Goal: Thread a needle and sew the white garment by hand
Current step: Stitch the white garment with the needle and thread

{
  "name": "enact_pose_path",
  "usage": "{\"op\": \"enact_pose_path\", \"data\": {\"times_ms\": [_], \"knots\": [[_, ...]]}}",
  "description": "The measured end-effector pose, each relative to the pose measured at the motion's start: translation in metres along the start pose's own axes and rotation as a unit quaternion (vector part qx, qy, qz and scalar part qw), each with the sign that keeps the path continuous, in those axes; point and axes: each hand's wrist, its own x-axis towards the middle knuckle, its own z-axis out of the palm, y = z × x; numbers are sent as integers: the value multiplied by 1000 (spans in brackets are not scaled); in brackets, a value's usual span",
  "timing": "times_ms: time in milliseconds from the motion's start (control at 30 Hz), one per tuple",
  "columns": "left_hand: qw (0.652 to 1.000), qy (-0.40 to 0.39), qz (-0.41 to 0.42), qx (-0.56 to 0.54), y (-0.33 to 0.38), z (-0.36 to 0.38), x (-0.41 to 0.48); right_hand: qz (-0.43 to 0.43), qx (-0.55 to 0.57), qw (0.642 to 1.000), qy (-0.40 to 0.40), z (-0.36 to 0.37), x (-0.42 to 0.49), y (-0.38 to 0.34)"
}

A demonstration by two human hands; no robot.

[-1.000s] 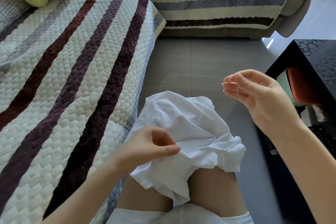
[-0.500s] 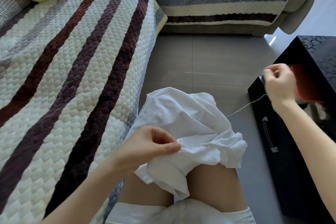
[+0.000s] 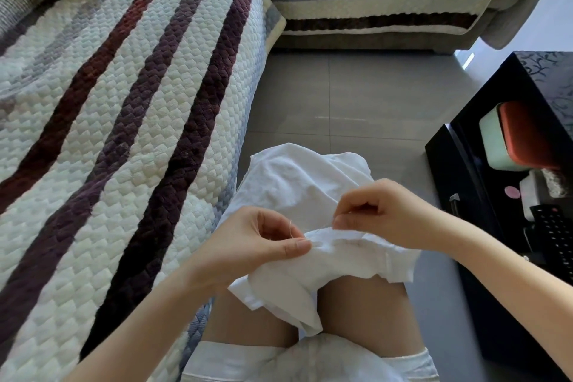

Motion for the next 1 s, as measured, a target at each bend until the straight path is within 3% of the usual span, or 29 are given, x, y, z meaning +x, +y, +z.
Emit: {"op": "enact_pose_path", "data": {"times_ms": [100, 233, 667, 733, 800, 867, 1000], "knots": [[1000, -7, -1, 17, -1, 0, 2, -55, 154, 984, 70, -17, 1, -14], [999, -21, -2, 29, -1, 3, 2, -89, 256, 948, 165, -36, 8, -34], [998, -15, 13, 60, -5, 5, -2, -83, 238, 877, 408, -49, 32, -50], [999, -14, 9, 49, -6, 6, -2, -51, 159, 906, 389, -41, 38, -37], [1000, -13, 0, 24, -7, 5, -2, 4, 22, 946, 323, -27, 40, -23], [1000, -15, -10, -9, -8, 2, -2, 27, -82, 962, 257, -13, 33, -14], [998, -16, -26, -52, -12, -3, -1, -31, -58, 986, 152, 17, 8, -12]]}}
